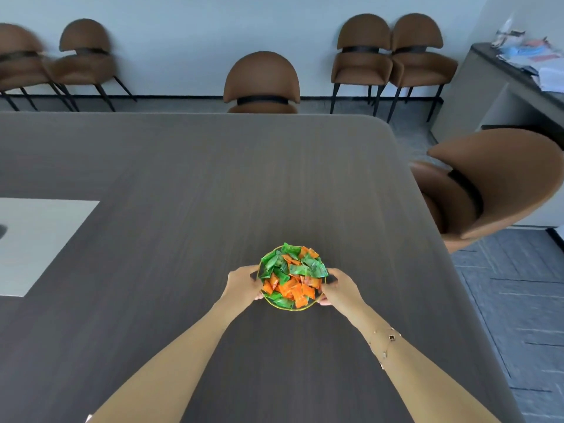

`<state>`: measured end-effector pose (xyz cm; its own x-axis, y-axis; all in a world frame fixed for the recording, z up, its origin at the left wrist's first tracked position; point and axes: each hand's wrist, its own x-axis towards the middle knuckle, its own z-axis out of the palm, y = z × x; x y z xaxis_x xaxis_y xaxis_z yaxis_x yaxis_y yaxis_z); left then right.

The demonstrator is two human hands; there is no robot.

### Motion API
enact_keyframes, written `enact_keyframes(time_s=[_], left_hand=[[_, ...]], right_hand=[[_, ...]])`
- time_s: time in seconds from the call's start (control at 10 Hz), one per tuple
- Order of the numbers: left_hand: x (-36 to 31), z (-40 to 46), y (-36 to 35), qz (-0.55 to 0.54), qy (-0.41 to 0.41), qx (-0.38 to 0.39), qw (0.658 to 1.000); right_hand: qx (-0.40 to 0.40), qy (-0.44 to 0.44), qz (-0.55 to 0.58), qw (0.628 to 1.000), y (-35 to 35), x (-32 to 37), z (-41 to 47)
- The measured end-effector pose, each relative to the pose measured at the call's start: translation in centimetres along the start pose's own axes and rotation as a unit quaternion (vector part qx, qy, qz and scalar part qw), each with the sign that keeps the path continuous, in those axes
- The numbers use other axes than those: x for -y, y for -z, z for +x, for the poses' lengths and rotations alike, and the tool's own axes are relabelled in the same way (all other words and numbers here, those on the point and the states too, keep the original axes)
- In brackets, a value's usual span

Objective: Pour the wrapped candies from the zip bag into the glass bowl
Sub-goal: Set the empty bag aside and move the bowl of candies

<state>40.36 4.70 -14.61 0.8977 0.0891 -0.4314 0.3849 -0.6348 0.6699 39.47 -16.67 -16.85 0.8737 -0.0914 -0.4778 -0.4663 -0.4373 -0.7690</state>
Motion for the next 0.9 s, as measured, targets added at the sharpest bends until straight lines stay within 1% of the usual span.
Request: enact_keyframes(time_s=[0.2,0.5,0.6,0.8,0.9], left_hand=[[0.4,1.4,-0.8,-0.001,0.003,-0.023,1.0],[0.1,2.0,-0.7,-0.017,0.002,-0.028,0.999],[0.3,2.3,-0.8,-0.022,0.005,-0.033,0.999],[0.2,2.4,-0.5,-0.027,0.011,-0.018,0.999],[0.4,1.4,0.0,-0.005,0.009,-0.036,0.999]], right_hand=[[-0.005,0.004,-0.008,1.0,0.1,0.2,0.6],[-0.009,0.011,-0.022,1.0,0.0,0.8,1.4],[-0.01,0.009,-0.015,1.0,0.0,0.7,1.3],[-0.006,0.0,0.007,1.0,-0.1,0.6,1.5],[0.003,-0.019,0.045,0.999,0.0,0.2,1.7]])
